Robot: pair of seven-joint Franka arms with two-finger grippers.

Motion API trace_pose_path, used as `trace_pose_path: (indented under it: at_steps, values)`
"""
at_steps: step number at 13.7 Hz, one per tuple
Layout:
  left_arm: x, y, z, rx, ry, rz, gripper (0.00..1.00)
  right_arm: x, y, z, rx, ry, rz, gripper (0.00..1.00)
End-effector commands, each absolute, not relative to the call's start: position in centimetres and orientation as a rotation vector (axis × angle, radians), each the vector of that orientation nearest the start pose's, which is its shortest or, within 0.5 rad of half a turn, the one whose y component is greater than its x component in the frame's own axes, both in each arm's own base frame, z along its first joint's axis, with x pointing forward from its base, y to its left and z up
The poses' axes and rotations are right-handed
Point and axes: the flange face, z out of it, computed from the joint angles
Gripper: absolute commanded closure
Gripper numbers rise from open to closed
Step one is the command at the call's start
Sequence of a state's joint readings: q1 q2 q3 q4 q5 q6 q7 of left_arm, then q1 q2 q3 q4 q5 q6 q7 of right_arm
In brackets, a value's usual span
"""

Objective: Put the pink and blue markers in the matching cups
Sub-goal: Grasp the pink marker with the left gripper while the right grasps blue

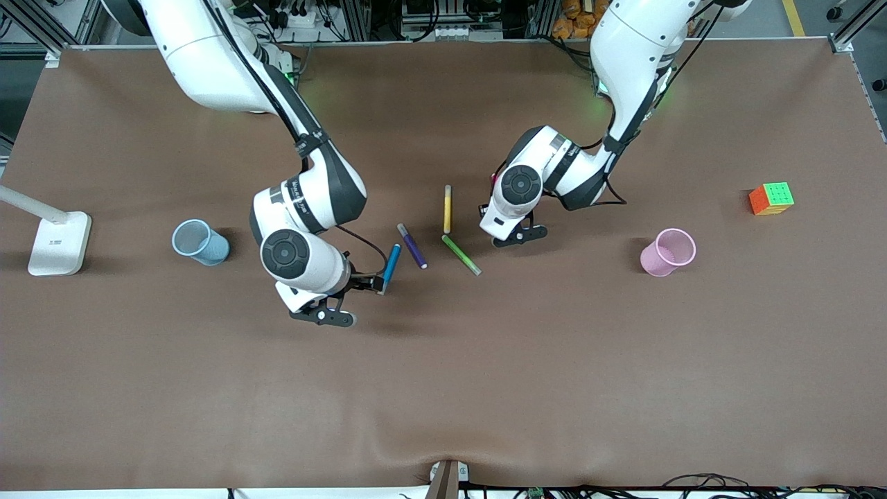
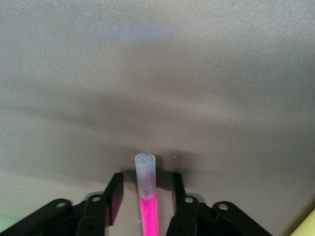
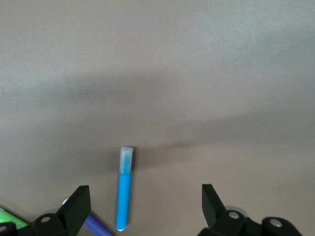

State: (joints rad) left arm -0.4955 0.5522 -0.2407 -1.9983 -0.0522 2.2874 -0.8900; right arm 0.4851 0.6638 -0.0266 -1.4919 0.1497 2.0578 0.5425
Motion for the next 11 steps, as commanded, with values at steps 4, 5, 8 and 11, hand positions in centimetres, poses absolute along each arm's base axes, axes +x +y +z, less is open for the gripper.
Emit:
trace_pose_path:
  at_steps: [4, 5, 8, 11]
  values:
    - [42.7, -39.3, 16.9, -3.026, -0.358, 0.437, 0.98, 61.4, 35.1, 25.3, -3.091, 0.212, 0.153, 0.0]
    - [42.7, -39.2, 16.8, -3.024, -0.36, 0.439, 1.0, 61.5, 35.0, 25.3, -3.098, 0.222, 0.144, 0.0]
    - [42.8, -39.1, 16.9, -3.023, -0.368, 0.44, 1.0, 61.0, 35.7, 24.1, -3.106, 0.223, 0.147, 0.0]
    - [43.6, -38.4, 18.5, -3.015, -0.391, 0.438, 1.0, 60.6, 37.1, 23.3, -3.11, 0.171, 0.093, 0.0]
